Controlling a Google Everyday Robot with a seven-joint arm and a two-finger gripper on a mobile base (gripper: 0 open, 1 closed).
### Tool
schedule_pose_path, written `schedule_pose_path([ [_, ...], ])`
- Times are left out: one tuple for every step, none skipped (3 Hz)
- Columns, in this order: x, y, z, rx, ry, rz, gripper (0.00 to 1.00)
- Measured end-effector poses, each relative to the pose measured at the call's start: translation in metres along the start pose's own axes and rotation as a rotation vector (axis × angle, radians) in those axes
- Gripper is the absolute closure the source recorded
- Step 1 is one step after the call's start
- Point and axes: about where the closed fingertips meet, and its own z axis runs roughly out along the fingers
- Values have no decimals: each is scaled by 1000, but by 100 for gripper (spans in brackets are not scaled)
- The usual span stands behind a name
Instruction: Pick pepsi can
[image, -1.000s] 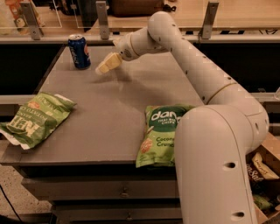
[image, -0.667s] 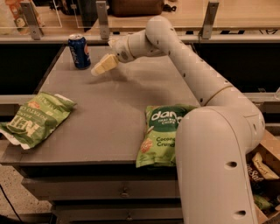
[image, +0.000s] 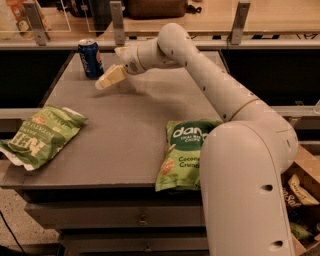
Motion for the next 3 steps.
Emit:
schedule_pose_path([
  [-5,7,7,7,34,-16,0],
  [-24,-9,24,21,48,-24,0],
  [-24,-7,33,7,54,-17,0],
])
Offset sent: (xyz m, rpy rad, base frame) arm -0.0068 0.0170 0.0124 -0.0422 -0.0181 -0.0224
